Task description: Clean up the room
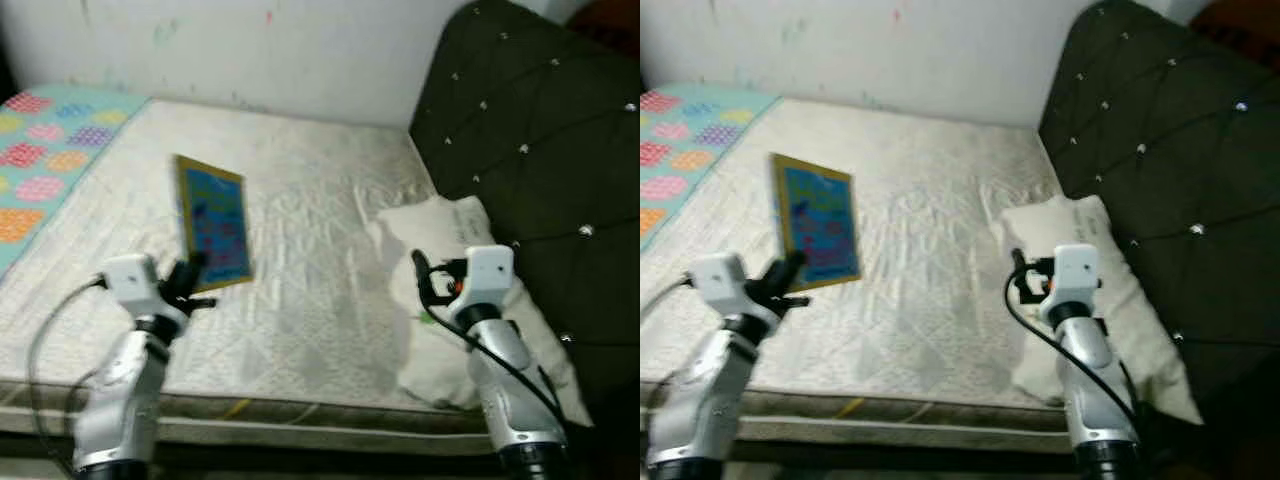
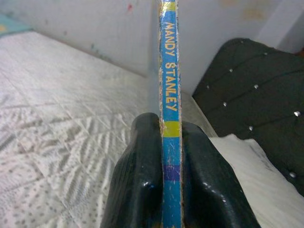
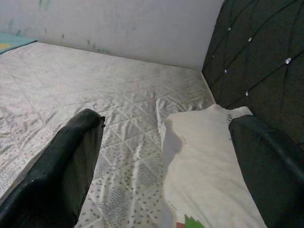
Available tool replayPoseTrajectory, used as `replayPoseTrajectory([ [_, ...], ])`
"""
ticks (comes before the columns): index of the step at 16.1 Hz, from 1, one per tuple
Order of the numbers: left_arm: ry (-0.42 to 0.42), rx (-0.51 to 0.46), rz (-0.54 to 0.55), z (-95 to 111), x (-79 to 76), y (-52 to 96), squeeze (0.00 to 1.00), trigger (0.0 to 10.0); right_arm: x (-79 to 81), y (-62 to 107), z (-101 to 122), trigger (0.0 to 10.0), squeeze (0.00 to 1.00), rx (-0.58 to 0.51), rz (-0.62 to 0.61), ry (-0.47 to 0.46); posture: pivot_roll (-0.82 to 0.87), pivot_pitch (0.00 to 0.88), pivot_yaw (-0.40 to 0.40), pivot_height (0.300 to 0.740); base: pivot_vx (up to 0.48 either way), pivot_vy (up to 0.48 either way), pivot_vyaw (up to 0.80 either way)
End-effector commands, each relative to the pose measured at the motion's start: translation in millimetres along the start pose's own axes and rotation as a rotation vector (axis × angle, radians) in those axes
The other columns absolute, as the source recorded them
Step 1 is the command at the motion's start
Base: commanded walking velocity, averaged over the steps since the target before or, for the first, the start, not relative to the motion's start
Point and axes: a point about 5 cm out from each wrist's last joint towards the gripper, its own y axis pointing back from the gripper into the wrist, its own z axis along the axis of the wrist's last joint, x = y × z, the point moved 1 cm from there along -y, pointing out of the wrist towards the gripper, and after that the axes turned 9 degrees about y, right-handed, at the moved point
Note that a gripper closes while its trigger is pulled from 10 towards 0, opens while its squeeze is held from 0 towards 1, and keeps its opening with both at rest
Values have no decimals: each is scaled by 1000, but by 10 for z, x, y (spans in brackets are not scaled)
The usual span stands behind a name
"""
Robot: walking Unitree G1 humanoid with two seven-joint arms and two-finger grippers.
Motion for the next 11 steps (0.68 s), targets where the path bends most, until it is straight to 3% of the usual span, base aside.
replayPoseTrajectory([
  [1,9,-22,-38,17,-112,-46,0,10000,-84,-14,21,10000,0,-5,-25,14,-29,0,-73,740,0,0,0],
  [2,9,-21,-38,15,-112,-49,0,10000,-85,-17,19,10000,0,-4,-25,15,-29,0,-73,740,0,0,0],
  [5,7,-26,-39,25,-113,-49,0,10000,-82,-22,21,10000,0,-6,-23,17,-29,0,-73,740,0,-480,0],
  [11,24,-45,-64,51,-137,-55,0,10000,-78,-30,18,10000,0,-5,-22,15,-29,0,-73,740,0,0,-68],
])
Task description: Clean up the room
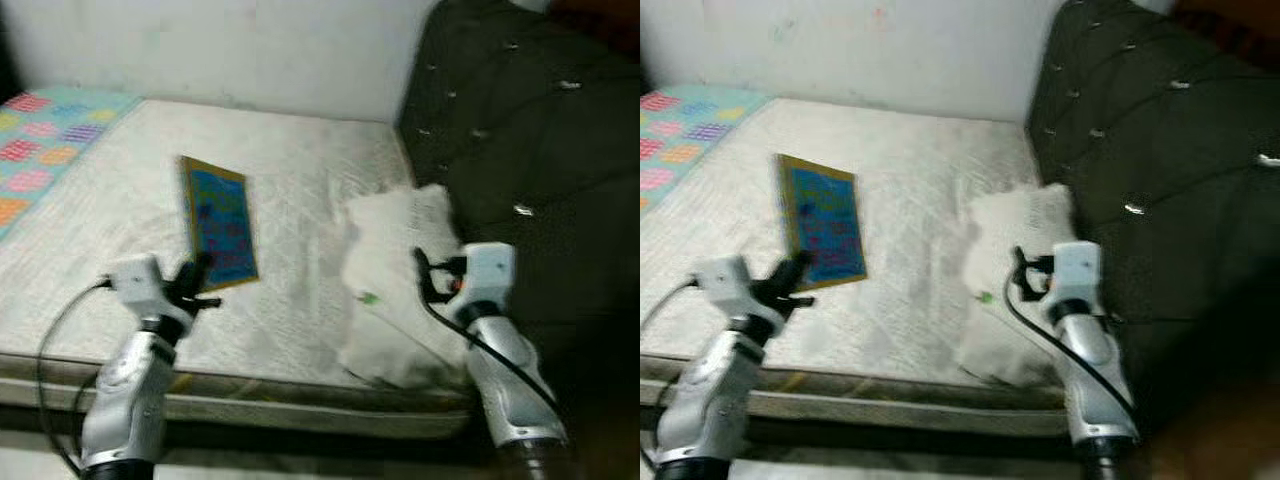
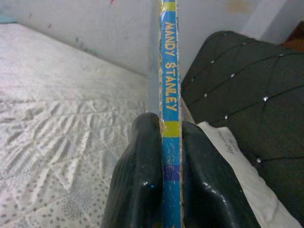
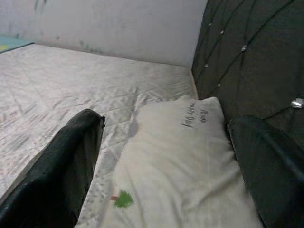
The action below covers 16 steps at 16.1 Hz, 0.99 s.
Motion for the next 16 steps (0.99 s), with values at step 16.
replayPoseTrajectory([
  [16,-1,-53,-76,90,-124,-41,0,10000,-34,-8,-11,10000,0,1,-8,25,-30,0,-72,740,220,0,-120],
])
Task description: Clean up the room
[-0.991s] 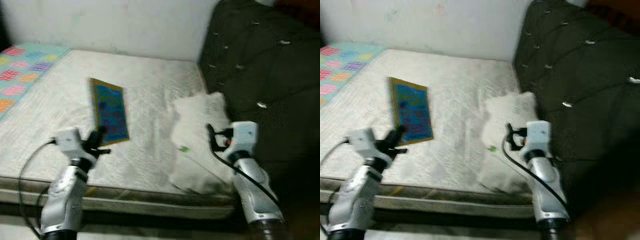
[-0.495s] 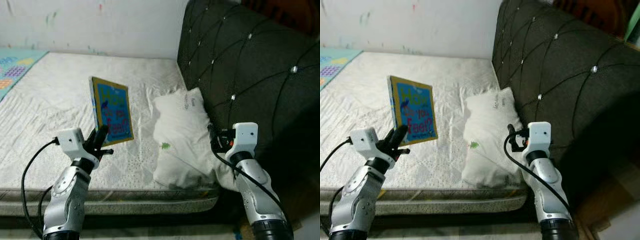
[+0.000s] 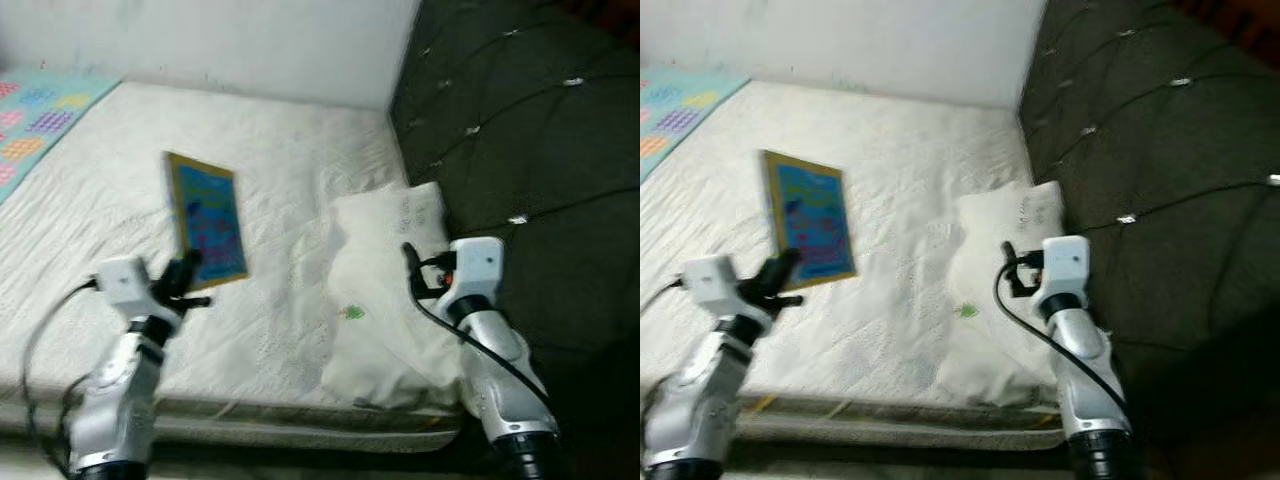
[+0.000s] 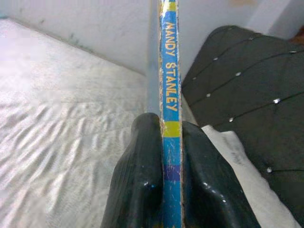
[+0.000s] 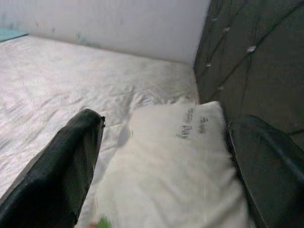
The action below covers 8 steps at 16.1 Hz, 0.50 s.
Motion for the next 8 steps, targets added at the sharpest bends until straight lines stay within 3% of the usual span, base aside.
replayPoseTrajectory([
  [1,13,-22,-81,12,-198,-75,0,10000,-126,38,-60,10000,0,21,-38,10,-30,0,-72,740,277,0,0],
  [3,14,-22,-80,11,-199,-73,0,10000,-127,39,-61,10000,0,22,-37,13,-29,0,-73,740,277,0,0],
  [8,37,-1,-10,-44,-151,-79,0,10000,-139,48,-84,10000,0,26,-38,19,-30,0,-74,740,0,0,0],
])
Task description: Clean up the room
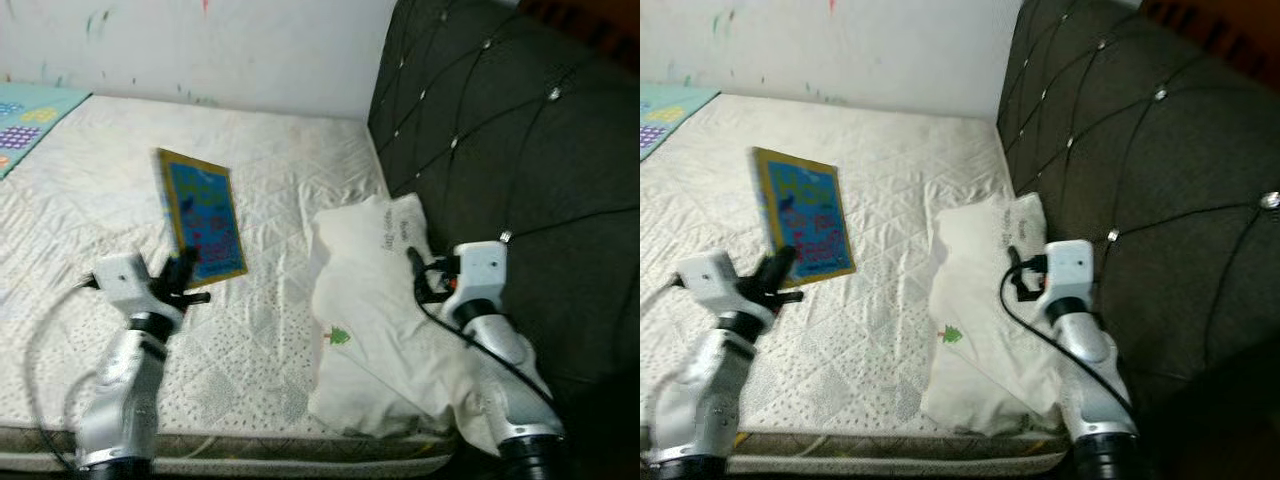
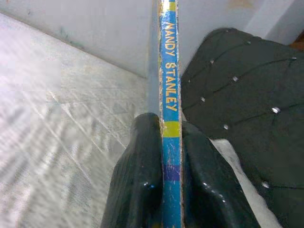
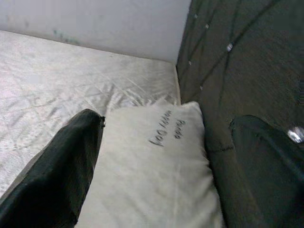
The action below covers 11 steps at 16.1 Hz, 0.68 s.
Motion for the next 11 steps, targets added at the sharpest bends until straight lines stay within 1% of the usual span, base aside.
replayPoseTrajectory([
  [1,-1,-10,-24,33,-71,-40,0,10000,-65,12,-8,10000,0,3,-18,9,-30,0,-74,740,0,0,0],
  [5,9,-15,-16,55,-50,-48,0,10000,-50,6,-7,10000,0,1,-11,18,-29,0,-76,740,0,0,0],
  [11,12,-12,-19,53,-55,-46,0,10000,-46,4,1,10000,0,-4,-4,26,-28,0,-78,740,0,436,0],
])
